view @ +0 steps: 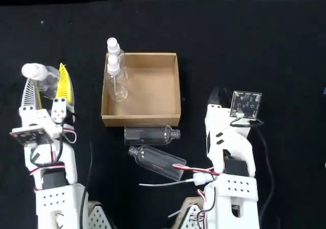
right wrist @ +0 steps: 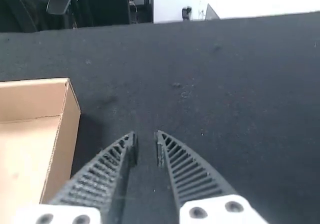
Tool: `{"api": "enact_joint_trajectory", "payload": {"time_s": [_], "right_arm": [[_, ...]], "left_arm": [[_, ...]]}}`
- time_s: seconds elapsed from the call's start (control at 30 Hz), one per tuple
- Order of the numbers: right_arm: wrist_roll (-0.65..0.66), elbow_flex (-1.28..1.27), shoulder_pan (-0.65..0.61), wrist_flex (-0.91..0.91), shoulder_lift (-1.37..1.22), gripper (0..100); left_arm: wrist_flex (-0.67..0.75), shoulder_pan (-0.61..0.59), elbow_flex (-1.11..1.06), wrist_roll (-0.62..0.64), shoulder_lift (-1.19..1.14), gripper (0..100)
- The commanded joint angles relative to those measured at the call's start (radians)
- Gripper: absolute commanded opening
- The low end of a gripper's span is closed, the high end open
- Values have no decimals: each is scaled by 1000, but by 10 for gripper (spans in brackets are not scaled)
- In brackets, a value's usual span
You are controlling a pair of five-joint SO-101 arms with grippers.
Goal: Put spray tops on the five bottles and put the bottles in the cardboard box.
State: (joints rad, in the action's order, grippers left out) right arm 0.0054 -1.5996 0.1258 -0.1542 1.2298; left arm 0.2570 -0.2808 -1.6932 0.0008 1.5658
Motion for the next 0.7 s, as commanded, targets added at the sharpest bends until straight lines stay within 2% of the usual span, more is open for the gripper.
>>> {"api": "enact_joint_trajectory", "payload": {"time_s": [0.0, 0.1, 0.27, 0.5, 0.67], "right_arm": [[11, 5, -15, 2, -15, 52], [12, 4, -15, 2, -15, 52], [12, 4, -15, 2, -15, 52], [12, 4, -15, 2, -15, 52], [12, 5, -15, 2, -15, 52]], "left_arm": [[236, 18, -13, 9, -245, 61], [336, 71, -5, 6, -377, 58], [417, 133, 2, 12, -537, 58], [499, 163, 5, 12, -657, 58], [508, 220, 7, 12, -697, 58]]}}
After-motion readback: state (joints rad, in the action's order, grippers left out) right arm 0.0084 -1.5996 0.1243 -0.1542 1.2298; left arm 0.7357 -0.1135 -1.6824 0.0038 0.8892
